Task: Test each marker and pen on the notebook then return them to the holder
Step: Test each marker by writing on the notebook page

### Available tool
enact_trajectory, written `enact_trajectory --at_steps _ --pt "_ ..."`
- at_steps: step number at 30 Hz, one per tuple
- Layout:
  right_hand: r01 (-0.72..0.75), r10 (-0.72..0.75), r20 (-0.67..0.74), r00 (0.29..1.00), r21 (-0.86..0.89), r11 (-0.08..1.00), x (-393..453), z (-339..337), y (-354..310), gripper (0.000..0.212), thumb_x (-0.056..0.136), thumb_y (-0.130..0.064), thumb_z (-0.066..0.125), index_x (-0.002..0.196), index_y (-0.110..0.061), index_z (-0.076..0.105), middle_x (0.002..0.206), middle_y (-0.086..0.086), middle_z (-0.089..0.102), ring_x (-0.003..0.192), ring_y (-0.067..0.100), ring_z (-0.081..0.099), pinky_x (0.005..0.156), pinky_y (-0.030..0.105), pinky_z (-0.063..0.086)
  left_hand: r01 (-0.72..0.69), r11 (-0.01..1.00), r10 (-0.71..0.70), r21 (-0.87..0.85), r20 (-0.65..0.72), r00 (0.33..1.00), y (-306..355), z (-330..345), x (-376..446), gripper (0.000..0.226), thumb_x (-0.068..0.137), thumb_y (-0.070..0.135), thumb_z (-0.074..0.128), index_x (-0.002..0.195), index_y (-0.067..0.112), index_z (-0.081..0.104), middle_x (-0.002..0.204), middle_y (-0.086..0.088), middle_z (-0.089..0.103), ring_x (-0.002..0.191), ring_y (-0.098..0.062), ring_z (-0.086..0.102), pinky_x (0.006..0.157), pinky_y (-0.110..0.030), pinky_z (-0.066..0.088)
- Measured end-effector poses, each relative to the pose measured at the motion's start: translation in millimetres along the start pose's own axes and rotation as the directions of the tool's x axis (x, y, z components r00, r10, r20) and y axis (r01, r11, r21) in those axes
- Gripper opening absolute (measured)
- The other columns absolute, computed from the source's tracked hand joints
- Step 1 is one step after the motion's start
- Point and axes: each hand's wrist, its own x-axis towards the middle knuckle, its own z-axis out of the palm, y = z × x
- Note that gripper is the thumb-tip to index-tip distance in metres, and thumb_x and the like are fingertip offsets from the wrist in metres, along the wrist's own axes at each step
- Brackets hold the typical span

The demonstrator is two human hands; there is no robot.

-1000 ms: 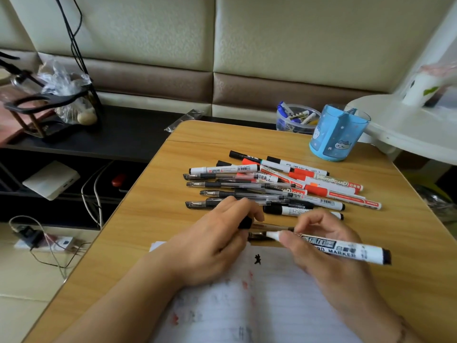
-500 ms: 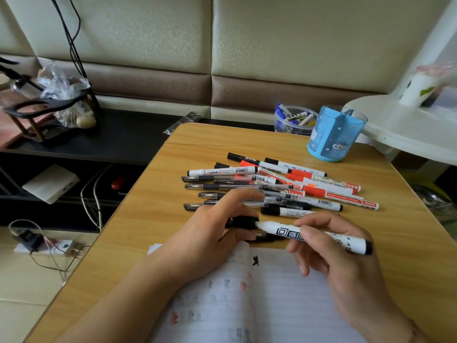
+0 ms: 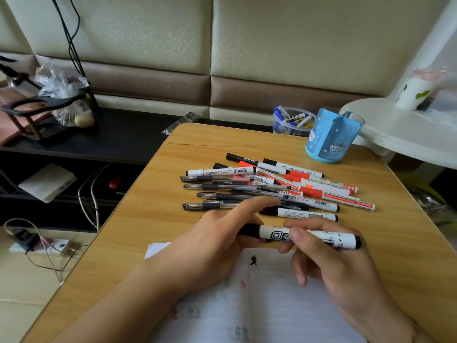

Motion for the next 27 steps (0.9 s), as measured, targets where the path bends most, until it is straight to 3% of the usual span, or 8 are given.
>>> enact_trajectory --at_steps 7,11,13,15,17,20,24,27 --pt "0.059 -0.056 0.058 0.997 -0.051 0.997 0 0 2 0.025 0.074 -0.039 0.069 0.085 -0.018 0.077 0.059 0.014 0.063 0.044 0.024 0.053 0.048 0.029 0.039 0.053 0.998 -0.053 -0.035 0.015 0.999 -6 11 1 0.054 0.090 0.007 0.060 0.137 0.028 0.043 0.099 0.011 0.068 0.086 -0.004 0.064 0.076 -0.031 0.053" --pt "0.173 -0.174 -0.009 0.985 -0.078 0.982 1 -20 -17 0.042 0.073 -0.062 0.070 0.091 -0.025 0.077 0.066 0.011 0.068 0.055 0.021 0.062 0.041 0.021 0.039 0.134 0.991 -0.134 -0.002 0.037 0.990 -10 11 2 0.080 0.083 0.034 0.074 0.140 0.051 0.021 0.109 0.023 0.057 0.083 -0.006 0.055 0.071 -0.017 0.047" --pt "0.192 -0.230 -0.126 0.965 -0.258 0.947 -2 -49 -36 0.046 0.071 -0.068 0.068 0.099 -0.032 0.074 0.081 0.005 0.073 0.070 0.022 0.068 0.044 0.024 0.045 0.147 0.987 -0.149 0.058 0.032 0.988 -15 9 -1 0.084 0.080 0.046 0.074 0.141 0.053 0.018 0.111 0.026 0.050 0.084 -0.007 0.052 0.072 -0.019 0.047" --pt "0.116 -0.260 -0.182 0.948 -0.564 0.818 -12 -79 -53 0.048 0.074 -0.069 0.065 0.114 -0.043 0.066 0.101 -0.010 0.072 0.084 0.019 0.069 0.054 0.027 0.055 0.104 0.980 -0.107 0.172 0.009 0.994 -19 7 -3 0.071 0.078 0.059 0.067 0.138 0.051 0.029 0.107 0.029 0.048 0.089 0.000 0.052 0.075 -0.021 0.048" --pt "0.002 -0.190 -0.142 0.972 -0.796 0.605 -25 -101 -53 0.065 0.069 -0.083 0.054 0.127 -0.053 0.053 0.115 -0.023 0.061 0.088 0.025 0.066 0.059 0.039 0.057 0.047 0.959 -0.051 0.280 0.006 0.999 -22 5 -2 0.053 0.080 0.063 0.059 0.128 0.045 0.046 0.103 0.027 0.049 0.092 0.003 0.052 0.075 -0.023 0.050" --pt "-0.101 -0.042 -0.122 0.992 -0.937 0.335 -39 -115 -31 0.083 0.059 -0.097 0.034 0.126 -0.052 0.051 0.117 -0.037 0.048 0.103 0.008 0.056 0.073 0.038 0.052 0.016 0.957 -0.014 0.289 -0.009 1.000 -24 6 -1 0.026 0.089 0.051 0.052 0.109 0.036 0.059 0.099 0.024 0.052 0.085 0.003 0.054 0.066 -0.026 0.052" --pt "-0.135 0.074 -0.123 0.990 -0.971 0.199 -41 -118 -12 0.088 0.055 -0.101 0.014 0.121 -0.054 0.048 0.114 -0.036 0.040 0.110 -0.001 0.041 0.087 0.028 0.041 0.006 0.953 0.005 0.303 -0.034 0.999 -25 8 -3 0.020 0.095 0.035 0.043 0.103 0.034 0.061 0.095 0.026 0.050 0.079 0.004 0.054 0.061 -0.017 0.046" --pt "-0.080 0.086 -0.065 0.994 -0.980 0.180 -37 -116 -13 0.069 0.063 -0.096 0.021 0.116 -0.059 0.044 0.109 -0.042 0.039 0.105 -0.007 0.039 0.083 0.019 0.035 0.025 0.957 -0.013 0.288 -0.046 0.999 -26 9 -3 0.021 0.095 0.035 0.043 0.102 0.033 0.062 0.094 0.026 0.052 0.076 0.003 0.055 0.059 -0.018 0.046"
